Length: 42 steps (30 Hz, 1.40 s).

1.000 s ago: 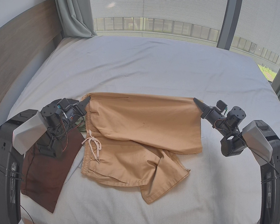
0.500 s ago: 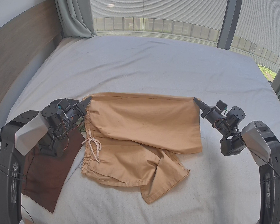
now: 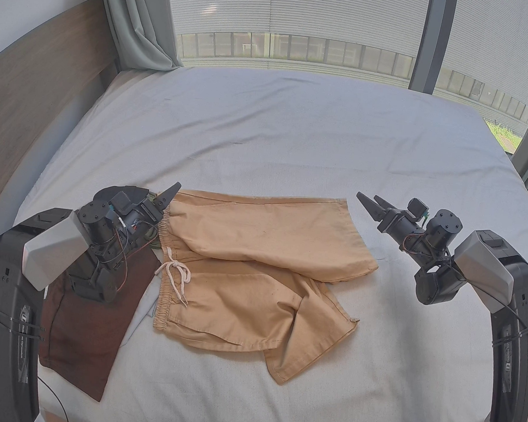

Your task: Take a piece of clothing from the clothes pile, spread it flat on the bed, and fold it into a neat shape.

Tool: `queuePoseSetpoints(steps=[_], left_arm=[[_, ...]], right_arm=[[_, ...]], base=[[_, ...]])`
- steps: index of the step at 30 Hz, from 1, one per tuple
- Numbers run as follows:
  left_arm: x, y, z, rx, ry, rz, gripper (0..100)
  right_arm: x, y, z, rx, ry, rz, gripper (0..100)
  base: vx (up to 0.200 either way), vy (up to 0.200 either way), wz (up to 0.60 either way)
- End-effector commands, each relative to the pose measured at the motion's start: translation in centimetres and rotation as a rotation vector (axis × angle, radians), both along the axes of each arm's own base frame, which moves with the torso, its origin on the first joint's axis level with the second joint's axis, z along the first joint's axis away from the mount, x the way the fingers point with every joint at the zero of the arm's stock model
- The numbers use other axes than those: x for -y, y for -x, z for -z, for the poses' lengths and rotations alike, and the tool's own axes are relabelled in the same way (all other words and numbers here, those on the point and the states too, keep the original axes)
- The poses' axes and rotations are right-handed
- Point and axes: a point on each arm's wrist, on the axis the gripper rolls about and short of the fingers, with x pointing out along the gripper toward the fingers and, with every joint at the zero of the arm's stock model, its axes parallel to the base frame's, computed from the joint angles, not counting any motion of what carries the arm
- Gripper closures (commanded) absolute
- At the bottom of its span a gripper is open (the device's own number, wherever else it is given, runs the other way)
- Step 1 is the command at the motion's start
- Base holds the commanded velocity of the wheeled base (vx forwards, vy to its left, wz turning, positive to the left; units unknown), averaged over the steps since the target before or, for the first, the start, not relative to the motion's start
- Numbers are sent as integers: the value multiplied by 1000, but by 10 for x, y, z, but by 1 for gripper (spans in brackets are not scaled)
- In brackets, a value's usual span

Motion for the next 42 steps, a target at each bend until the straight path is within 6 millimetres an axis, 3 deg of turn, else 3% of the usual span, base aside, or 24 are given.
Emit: queuePoseSetpoints(steps=[1, 7, 13, 17, 18, 20, 27, 36, 42], left_arm=[[-3, 18, -15, -16, -6, 1, 0], [-7, 38, -22, -60, -13, 11, 0], [-24, 75, -36, -111, -47, 47, 0], [-37, 114, -54, -125, -79, 136, 0], [-37, 114, -54, -125, -79, 136, 0], [-42, 137, -67, -122, -86, 195, 0], [-44, 172, -77, -135, -101, 281, 0], [-40, 199, -75, -90, -221, 346, 0], [-40, 221, -76, 29, -415, 315, 0]], right_arm=[[-10, 20, -13, 9, 0, -25, 0], [-17, 37, -11, -24, 16, -40, 0], [-26, 66, -11, -67, 79, -58, 0], [-35, 97, -27, -100, 87, -94, 0], [-35, 97, -27, -100, 87, -94, 0], [-41, 118, -34, -128, 91, -124, 0], [-43, 159, -37, -204, 112, -164, 0], [-39, 175, -35, -239, 123, -173, 0], [-42, 185, -27, -284, 136, -191, 0]], base=[[0, 0, 0], [0, 0, 0], [0, 0, 0], [0, 0, 0], [0, 0, 0], [0, 0, 0], [0, 0, 0], [0, 0, 0], [0, 0, 0]])
